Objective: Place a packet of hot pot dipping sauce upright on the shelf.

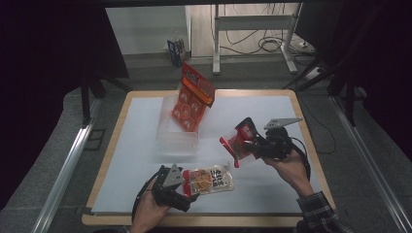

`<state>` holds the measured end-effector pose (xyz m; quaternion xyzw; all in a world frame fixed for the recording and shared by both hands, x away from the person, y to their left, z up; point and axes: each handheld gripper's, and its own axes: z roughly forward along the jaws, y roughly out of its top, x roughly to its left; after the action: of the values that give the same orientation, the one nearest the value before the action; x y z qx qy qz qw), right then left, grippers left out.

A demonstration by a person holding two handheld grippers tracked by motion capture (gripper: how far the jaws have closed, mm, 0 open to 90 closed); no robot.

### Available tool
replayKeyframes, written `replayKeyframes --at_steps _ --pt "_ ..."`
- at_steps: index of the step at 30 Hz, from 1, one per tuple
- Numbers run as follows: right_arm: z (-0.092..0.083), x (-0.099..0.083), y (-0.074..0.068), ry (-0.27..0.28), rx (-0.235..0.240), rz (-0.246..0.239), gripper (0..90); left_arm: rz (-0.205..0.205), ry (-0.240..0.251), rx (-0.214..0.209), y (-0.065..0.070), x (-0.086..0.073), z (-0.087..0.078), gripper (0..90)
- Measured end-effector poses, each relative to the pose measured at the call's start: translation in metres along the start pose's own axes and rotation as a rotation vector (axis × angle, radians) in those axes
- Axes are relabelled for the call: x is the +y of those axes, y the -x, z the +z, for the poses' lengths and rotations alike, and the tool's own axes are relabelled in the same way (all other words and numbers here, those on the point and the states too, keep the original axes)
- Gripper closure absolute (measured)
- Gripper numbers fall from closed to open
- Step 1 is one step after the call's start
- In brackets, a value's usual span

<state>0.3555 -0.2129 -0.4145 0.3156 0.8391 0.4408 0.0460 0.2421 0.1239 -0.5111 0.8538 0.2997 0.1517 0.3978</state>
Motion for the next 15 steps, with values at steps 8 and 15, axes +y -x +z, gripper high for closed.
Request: replayKeyframes --at_steps 8,15 --pt "0.025 0.027 0.000 -0.026 0.033 -0.078 72.1 -0.033 -0.006 0.039 -0.008 -0.012 -0.011 0.0" --pt "0.050 0.047 0.000 -0.069 0.057 -0.135 72.1 -0.061 0.002 0.044 -0.012 -0.018 -0.016 0.0"
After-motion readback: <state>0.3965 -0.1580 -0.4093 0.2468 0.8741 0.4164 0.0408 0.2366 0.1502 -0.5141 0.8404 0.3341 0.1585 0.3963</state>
